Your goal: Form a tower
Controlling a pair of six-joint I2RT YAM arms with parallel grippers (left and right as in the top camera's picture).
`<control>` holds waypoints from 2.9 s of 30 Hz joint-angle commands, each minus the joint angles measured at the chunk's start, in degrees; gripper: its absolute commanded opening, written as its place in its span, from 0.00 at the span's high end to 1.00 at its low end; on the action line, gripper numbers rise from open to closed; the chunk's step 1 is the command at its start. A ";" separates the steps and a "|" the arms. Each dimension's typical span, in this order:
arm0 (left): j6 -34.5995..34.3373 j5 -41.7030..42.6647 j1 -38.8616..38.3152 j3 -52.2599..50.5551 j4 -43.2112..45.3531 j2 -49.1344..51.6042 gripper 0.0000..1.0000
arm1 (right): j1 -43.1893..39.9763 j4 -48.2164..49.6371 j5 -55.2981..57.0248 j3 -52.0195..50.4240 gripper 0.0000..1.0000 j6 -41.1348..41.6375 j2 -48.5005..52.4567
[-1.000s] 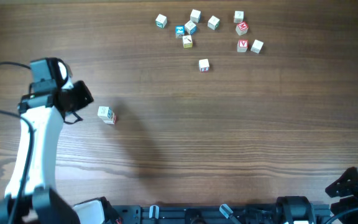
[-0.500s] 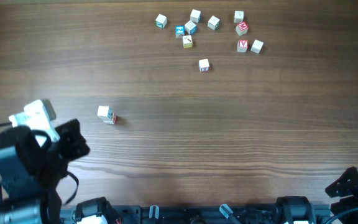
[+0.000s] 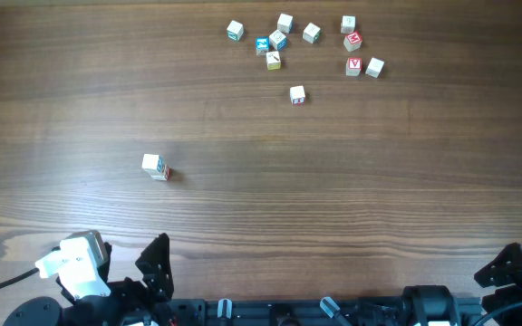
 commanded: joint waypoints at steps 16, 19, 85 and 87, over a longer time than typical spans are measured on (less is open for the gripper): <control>1.29 2.19 -14.93 -20.24 39.89 -5.07 0.00 | -0.17 0.15 0.94 0.17 0.00 0.33 -0.33; 1.33 1.79 -17.25 -31.26 52.43 -11.80 0.00 | -0.17 0.15 0.94 0.17 0.00 0.33 -0.35; 17.16 -14.21 -23.76 -64.15 74.31 -18.69 0.00 | -3.52 64.85 -29.24 -40.68 0.00 -11.58 -14.99; 17.16 -14.21 -23.76 -64.15 74.31 -18.69 0.00 | -4.92 76.70 -34.27 -47.54 0.00 -14.62 -16.48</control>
